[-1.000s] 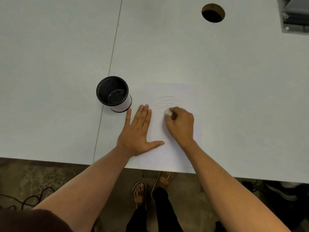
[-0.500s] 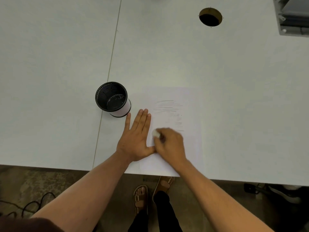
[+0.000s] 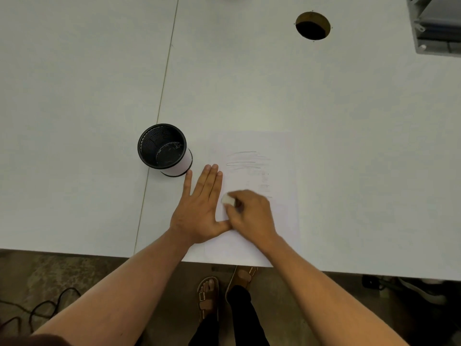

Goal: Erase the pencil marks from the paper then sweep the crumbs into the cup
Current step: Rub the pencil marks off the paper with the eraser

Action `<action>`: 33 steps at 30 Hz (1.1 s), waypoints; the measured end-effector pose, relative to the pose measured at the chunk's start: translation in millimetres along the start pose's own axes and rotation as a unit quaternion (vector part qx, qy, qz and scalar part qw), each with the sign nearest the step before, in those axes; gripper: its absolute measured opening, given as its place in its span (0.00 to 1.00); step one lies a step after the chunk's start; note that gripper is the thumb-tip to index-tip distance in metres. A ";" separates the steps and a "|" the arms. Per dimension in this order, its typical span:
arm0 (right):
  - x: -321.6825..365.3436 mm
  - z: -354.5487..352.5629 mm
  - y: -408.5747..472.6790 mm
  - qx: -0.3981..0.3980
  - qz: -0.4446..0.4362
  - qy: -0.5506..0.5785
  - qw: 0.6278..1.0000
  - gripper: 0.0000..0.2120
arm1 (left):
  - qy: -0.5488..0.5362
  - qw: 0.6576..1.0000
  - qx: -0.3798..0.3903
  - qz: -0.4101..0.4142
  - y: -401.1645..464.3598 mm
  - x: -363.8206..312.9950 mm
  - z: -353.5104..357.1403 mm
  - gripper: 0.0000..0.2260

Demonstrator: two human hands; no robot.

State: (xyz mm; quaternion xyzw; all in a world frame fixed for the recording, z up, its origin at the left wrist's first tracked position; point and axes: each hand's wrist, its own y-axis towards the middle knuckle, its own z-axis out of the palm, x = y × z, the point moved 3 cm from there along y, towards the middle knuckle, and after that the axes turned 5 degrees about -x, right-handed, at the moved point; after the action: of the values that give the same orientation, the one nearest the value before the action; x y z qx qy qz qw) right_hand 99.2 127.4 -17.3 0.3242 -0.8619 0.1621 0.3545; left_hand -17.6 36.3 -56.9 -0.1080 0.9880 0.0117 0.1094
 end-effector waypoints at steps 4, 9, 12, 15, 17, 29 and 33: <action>-5.5 -9.3 54.9 -0.061 0.009 -0.025 0.998 0.09 | 0.019 1.000 0.004 -0.003 0.3 -1.8 -1.0 0.51; -0.2 0.5 27.5 -0.047 0.004 -0.019 0.999 0.10 | 0.005 1.000 -0.002 -0.005 0.2 -0.5 -1.5 0.50; 3.3 0.5 -0.3 0.002 -0.017 -0.008 1.000 0.11 | -0.007 1.000 -0.009 0.000 -0.3 1.0 -0.7 0.47; 1.8 0.2 28.2 -0.016 -0.016 -0.022 1.000 0.10 | 0.001 1.000 0.002 -0.005 -0.1 -0.1 -1.1 0.50; 1.4 -0.7 55.8 -0.048 0.002 -0.028 0.998 0.09 | 0.005 1.000 0.004 -0.010 0.7 -1.0 -1.4 0.51; -2.3 6.3 38.9 -0.033 0.002 -0.028 0.999 0.11 | 0.003 1.000 0.005 -0.014 0.5 -0.9 -1.7 0.51; -1.7 -1.0 70.4 -0.097 0.028 -0.028 0.994 0.06 | 0.004 1.000 0.005 -0.020 0.8 -0.7 -2.1 0.52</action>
State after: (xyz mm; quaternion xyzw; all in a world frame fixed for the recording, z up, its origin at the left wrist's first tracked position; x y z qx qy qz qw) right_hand 53.2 180.5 -21.4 0.2682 -0.8921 0.0780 0.3551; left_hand -17.6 37.1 -54.7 -0.1267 0.9862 0.0038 0.1068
